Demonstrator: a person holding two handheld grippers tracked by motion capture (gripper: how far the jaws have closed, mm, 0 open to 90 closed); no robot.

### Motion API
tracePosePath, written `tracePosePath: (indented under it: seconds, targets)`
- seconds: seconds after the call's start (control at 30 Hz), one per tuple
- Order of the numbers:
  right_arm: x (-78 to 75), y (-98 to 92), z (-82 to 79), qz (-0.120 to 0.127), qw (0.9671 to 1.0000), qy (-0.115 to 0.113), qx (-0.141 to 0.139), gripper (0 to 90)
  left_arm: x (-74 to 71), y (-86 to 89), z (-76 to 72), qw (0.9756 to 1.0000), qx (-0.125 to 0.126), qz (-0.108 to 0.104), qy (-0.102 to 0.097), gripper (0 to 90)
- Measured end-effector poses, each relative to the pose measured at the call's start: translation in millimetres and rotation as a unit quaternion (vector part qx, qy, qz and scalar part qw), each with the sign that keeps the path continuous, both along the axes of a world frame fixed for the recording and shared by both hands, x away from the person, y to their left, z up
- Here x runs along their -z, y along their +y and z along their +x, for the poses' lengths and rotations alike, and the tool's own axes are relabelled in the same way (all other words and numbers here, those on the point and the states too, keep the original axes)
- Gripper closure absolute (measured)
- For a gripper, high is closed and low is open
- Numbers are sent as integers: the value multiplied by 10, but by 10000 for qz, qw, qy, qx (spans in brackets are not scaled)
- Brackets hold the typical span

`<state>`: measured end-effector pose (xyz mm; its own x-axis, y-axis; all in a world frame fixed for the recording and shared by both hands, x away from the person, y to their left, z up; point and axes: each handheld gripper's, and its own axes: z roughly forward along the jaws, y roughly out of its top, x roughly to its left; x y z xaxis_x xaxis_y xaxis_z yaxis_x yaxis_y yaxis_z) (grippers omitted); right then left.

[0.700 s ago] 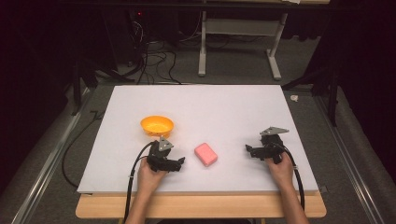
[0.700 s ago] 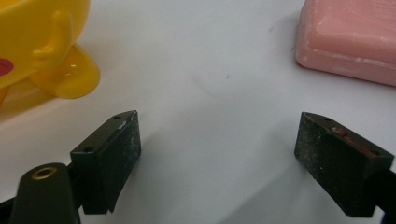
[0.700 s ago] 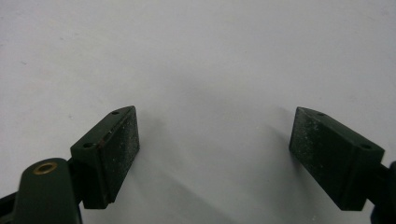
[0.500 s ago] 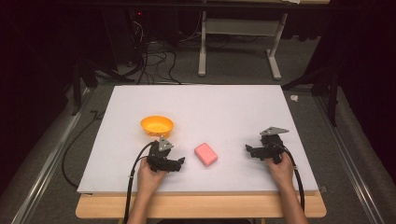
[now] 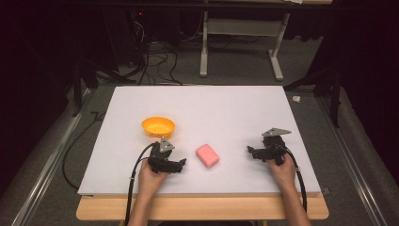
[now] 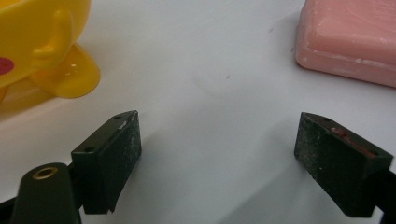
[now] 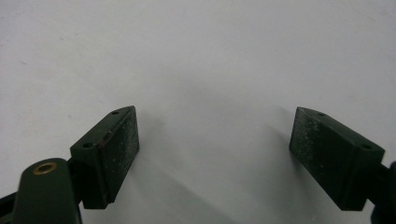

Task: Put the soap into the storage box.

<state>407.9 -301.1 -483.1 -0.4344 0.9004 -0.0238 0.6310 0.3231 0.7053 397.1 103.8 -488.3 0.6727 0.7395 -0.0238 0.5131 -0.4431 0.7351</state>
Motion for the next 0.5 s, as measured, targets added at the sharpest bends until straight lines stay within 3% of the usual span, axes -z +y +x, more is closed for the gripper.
tracePosePath:
  seconds: [0.5]
  targets:
    - [0, 0, 1, 2, 10000, 2, 0, 166, -12, -2, 3, 10000, 22, 48, -8, 172]
